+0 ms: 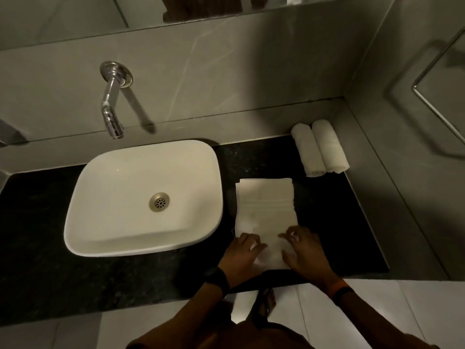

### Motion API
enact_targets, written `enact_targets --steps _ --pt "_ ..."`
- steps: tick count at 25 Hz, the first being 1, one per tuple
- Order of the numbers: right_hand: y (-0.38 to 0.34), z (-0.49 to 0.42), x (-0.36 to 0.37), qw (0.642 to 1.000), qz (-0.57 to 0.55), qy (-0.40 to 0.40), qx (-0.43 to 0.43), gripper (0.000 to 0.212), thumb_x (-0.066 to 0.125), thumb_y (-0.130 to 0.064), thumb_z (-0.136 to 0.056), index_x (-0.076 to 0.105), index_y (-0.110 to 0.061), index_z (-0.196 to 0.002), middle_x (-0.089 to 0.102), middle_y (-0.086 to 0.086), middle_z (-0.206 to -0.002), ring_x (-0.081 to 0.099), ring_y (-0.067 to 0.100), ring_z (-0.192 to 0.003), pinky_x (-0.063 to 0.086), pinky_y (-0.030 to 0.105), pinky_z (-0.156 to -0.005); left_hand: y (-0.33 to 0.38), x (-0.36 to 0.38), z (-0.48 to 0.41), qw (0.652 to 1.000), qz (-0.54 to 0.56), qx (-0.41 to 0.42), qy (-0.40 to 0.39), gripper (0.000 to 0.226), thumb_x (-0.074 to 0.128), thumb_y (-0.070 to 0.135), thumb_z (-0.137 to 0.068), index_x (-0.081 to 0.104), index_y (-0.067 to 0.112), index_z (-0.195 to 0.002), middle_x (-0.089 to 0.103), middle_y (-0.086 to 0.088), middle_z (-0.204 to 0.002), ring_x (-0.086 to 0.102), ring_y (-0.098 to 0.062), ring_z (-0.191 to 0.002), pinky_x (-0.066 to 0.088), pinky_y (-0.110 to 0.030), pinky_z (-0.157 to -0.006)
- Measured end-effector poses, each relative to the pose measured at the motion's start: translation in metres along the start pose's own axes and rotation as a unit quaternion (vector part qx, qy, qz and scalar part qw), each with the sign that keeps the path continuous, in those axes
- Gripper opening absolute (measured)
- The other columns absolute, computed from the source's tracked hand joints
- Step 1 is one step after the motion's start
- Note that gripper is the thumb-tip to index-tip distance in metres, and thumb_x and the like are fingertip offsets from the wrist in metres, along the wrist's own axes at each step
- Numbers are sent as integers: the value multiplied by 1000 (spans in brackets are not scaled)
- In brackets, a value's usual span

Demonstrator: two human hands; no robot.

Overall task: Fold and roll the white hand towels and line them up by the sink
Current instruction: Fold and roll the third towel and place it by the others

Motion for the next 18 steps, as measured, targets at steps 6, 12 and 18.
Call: enact_targets --steps 6,12,18 --pt "-9 36 28 991 96 -59 -69 50 70 -13 -64 64 -17 -114 63 11 -115 57 33 -105 49 48 -86 6 26 4 996 -75 2 -57 38 45 13 -77 59 9 -112 64 -11 -102 60 -31 -89 54 -40 -70" --pt "9 -12 7 992 -90 -59 64 39 38 -24 -83 57 -20 -116 64 9 -101 63 29 -84 54 40 -72 5 -9 -22 995 2 -100 11 51 59 9 -77 51 15 -127 61 -12 -114 59 -34 -96 51 -44 -75" --pt "14 -23 0 994 -44 -2 100 41 66 -9 -72 58 -20 -111 52 8 -113 56 30 -97 53 40 -73 15 16 -26 996 -87 -17 -4 50 67 14 -81 52 10 -128 62 -11 -117 59 -32 -100 49 -48 -88"
Point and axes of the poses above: each hand's wrist, its own z-axis away from the middle knuckle, its own x-axis out of the palm, y = z × x, the point moved 3 cm from there along -z, towards the middle knuckle
